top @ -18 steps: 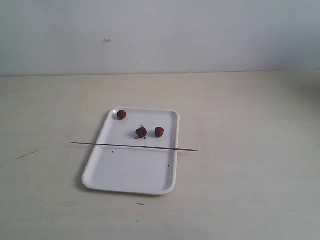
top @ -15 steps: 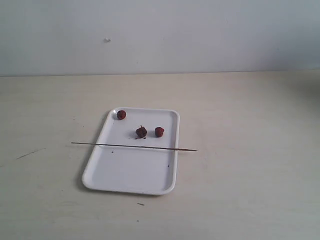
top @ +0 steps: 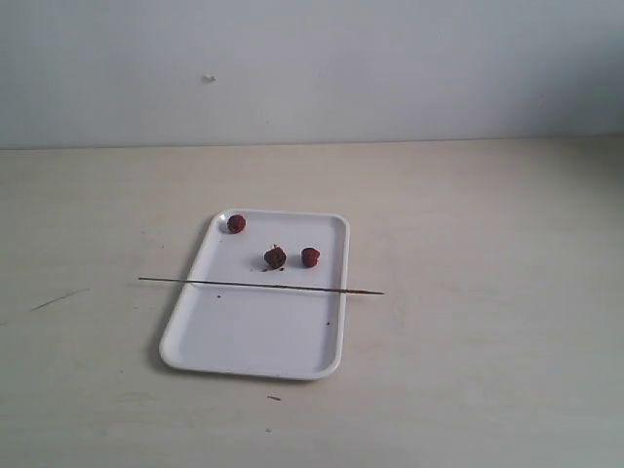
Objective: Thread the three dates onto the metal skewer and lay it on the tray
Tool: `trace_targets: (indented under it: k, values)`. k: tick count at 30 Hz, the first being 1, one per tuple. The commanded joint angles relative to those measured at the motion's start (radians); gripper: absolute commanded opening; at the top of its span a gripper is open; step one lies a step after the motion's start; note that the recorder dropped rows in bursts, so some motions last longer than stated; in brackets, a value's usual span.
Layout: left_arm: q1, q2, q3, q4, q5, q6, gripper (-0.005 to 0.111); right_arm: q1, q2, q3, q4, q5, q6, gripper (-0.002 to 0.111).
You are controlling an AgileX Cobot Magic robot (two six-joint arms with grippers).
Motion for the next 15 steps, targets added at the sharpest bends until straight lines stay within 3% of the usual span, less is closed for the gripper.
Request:
trace_targets:
  k: [1,9,11,15]
  values:
    - [0.003,-0.006,0.0,0.009,-0.164,-0.059,0.0,-0.004,-0.007,0.004,-0.002,-0.002,-0.006,0.0]
    - [0.003,-0.006,0.0,-0.04,-0.611,-0.059,0.0,-0.004,-0.007,0.004,-0.002,-0.002,-0.006,0.0]
    - [0.003,-0.006,-0.015,-0.088,-0.64,-0.029,0.0,-0.004,-0.007,0.004,-0.002,-0.002,-0.006,0.0]
    - [0.003,0.06,-0.132,-0.285,-0.585,0.214,0.0,-0.004,-0.007,0.004,-0.002,-0.002,-0.006,0.0]
